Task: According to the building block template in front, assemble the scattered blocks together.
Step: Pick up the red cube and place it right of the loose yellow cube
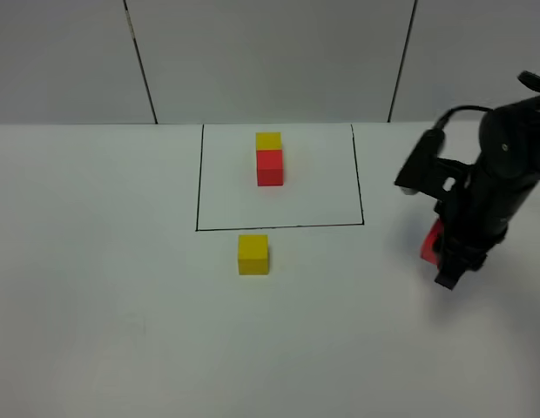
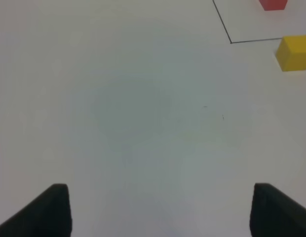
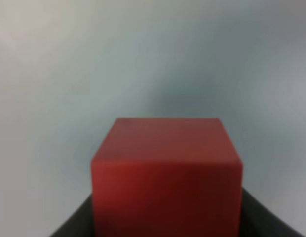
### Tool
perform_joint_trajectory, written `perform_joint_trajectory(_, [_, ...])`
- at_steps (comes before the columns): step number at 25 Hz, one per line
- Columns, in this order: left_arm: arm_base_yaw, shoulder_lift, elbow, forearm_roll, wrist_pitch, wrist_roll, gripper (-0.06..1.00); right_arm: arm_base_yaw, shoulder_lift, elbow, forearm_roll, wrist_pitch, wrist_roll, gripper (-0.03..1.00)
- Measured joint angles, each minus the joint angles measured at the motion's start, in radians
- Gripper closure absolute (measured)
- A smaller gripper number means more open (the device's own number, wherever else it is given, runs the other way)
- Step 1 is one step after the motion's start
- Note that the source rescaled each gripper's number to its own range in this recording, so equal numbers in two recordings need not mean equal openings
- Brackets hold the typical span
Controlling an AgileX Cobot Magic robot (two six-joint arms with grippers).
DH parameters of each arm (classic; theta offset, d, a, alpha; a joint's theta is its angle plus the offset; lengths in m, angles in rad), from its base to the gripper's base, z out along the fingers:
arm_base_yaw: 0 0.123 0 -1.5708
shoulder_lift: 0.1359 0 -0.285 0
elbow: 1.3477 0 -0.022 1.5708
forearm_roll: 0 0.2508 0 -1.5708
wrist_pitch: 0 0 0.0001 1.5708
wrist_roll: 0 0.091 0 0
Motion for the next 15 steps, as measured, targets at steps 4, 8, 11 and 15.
perform_joint_trajectory(4, [0.0, 0.0, 0.0, 0.0, 0.0, 0.0, 0.23, 0.052, 0.096, -0.157, -0.007, 0.081, -0.144, 0.96])
perform_joint_trajectory(8, [0.0, 0.0, 0.0, 0.0, 0.0, 0.0, 0.23, 0.099, 0.246, -0.338, -0.008, 0.226, -0.267, 0.96])
perform_joint_trajectory(11, [0.0, 0.0, 0.0, 0.0, 0.0, 0.0, 0.23, 0.13, 0.344, -0.465, -0.005, 0.288, -0.315, 0.96])
perform_joint_trajectory(15, [0.0, 0.0, 0.0, 0.0, 0.0, 0.0, 0.23, 0.158, 0.442, -0.601, 0.02, 0.314, -0.354, 0.96])
